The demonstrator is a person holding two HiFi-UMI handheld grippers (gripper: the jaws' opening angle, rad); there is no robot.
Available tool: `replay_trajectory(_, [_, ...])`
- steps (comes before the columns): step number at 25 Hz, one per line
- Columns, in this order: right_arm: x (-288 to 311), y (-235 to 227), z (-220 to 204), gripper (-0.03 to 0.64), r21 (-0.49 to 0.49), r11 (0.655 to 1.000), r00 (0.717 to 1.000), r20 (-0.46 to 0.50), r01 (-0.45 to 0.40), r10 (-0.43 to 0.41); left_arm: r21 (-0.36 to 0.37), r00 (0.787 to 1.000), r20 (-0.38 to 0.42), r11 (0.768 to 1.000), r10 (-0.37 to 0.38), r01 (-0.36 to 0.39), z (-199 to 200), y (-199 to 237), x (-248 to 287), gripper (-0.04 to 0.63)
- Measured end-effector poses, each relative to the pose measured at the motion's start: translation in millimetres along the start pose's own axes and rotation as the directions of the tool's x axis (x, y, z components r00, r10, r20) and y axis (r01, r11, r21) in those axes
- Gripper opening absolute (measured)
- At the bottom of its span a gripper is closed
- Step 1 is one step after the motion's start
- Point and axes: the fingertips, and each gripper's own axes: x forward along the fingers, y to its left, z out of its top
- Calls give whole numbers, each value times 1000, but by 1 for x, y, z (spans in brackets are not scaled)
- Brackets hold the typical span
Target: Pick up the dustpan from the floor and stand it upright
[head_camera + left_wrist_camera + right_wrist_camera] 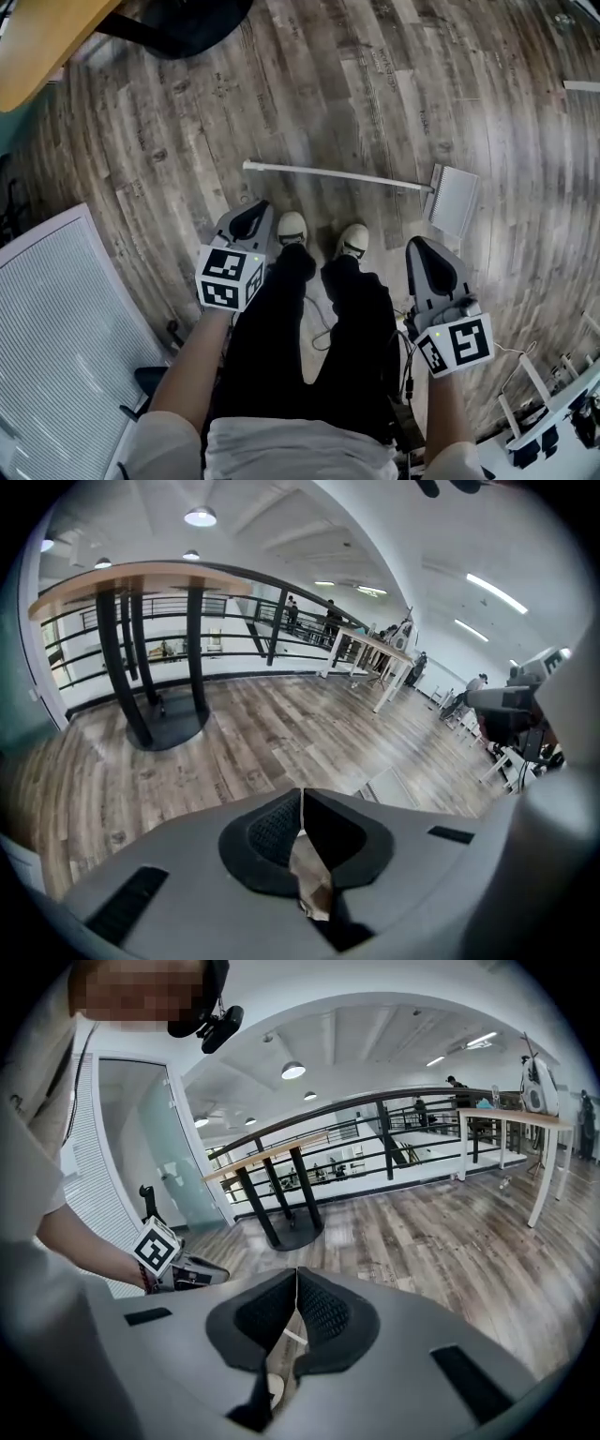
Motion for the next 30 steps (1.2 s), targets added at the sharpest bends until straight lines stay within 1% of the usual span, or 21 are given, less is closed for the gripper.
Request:
replay_trajectory(5, [35, -19, -22, 26, -16, 1000, 1000, 15, -2, 3, -4, 999, -13, 999, 37, -37, -37, 30, 43, 29])
replay_trajectory(10, [69, -30, -51, 26, -25, 999, 999, -8, -32, 32, -7, 997, -37, 997, 75, -75, -76, 62, 89, 29])
replay_trajectory(12, [79, -33, -62, 26, -28, 999, 999, -11, -39, 38, 19, 994, -64, 996, 84, -83, -96, 76, 112, 31])
replay_trajectory(16, [98, -42, -83, 26, -60, 997, 999, -8, -52, 51, 115, 985, -148, 991, 90, -74, -140, 96, 157, 31])
replay_trajectory(18, [104, -46, -92, 26, -69, 996, 999, -5, -54, 53, 169, 977, -189, 983, 98, -66, -161, 106, 171, 32])
replay_trajectory(20, [107, -50, -96, 26, -69, 996, 999, 7, -52, 52, 256, 967, -233, 966, 103, -41, -179, 117, 183, 77])
replay_trajectory(22, [111, -53, -98, 26, -70, 996, 998, 24, -52, 54, 346, 957, -275, 938, 95, 6, -194, 127, 194, 106])
replay_trajectory(24, [115, -55, -101, 26, -80, 995, 997, 39, -57, 60, 418, 946, -309, 908, 97, 43, -206, 142, 203, 132])
replay_trajectory(27, [123, -59, -103, 26, -97, 993, 995, 61, -68, 74, 489, 929, -352, 869, 110, 82, -218, 169, 218, 164])
replay_trajectory(30, [132, -63, -106, 26, -110, 991, 993, 79, -79, 88, 537, 909, -407, 829, 92, 156, -228, 190, 235, 196])
